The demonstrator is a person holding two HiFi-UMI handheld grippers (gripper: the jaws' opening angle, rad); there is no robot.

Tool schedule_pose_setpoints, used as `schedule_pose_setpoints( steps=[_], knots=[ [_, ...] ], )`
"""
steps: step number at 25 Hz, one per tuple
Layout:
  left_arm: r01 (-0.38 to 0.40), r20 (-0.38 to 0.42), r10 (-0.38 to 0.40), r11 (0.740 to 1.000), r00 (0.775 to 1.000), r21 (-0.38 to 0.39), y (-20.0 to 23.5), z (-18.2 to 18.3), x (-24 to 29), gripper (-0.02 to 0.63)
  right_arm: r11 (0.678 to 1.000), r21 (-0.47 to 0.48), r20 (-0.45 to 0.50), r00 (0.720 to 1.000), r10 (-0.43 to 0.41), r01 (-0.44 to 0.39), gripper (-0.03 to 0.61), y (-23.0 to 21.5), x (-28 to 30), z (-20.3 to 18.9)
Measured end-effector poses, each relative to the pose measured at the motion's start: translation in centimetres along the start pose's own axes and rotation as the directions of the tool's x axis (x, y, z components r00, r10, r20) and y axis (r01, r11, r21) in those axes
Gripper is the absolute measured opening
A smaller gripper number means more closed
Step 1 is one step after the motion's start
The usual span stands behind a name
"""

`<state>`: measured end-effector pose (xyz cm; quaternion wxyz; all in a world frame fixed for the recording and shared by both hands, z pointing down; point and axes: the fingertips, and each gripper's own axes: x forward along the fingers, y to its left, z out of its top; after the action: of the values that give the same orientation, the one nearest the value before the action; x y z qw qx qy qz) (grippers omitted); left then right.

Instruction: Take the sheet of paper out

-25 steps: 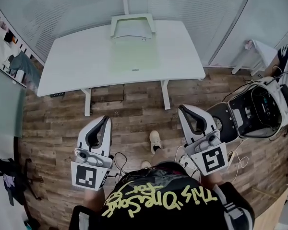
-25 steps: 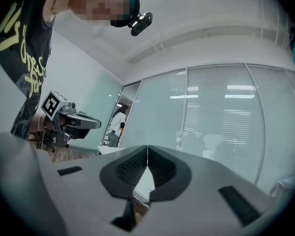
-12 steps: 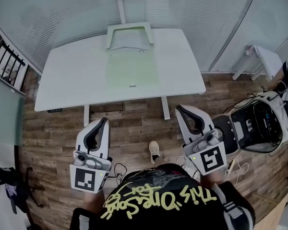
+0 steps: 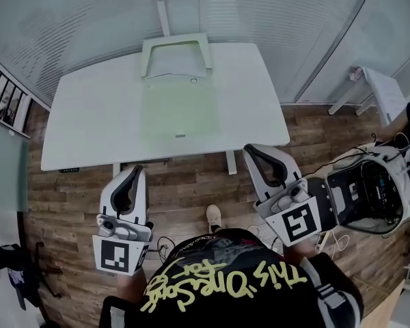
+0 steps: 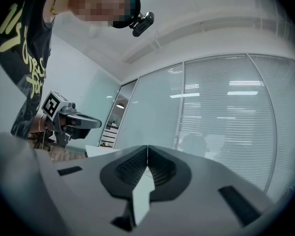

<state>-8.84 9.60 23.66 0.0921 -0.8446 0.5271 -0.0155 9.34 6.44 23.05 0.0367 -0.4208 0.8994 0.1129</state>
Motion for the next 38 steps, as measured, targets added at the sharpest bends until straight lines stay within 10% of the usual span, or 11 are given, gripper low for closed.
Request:
schedule_pose_setpoints(
  steps=[38],
  knots=[
    [-0.062, -0.002, 0.062, 0.997, 0.998, 0.056, 0.2, 0.7, 5.7, 0.009, 0.998, 0.029, 0.004, 0.998, 0.061, -0.061, 0.008, -5.9, 3.5, -1.7]
  ],
)
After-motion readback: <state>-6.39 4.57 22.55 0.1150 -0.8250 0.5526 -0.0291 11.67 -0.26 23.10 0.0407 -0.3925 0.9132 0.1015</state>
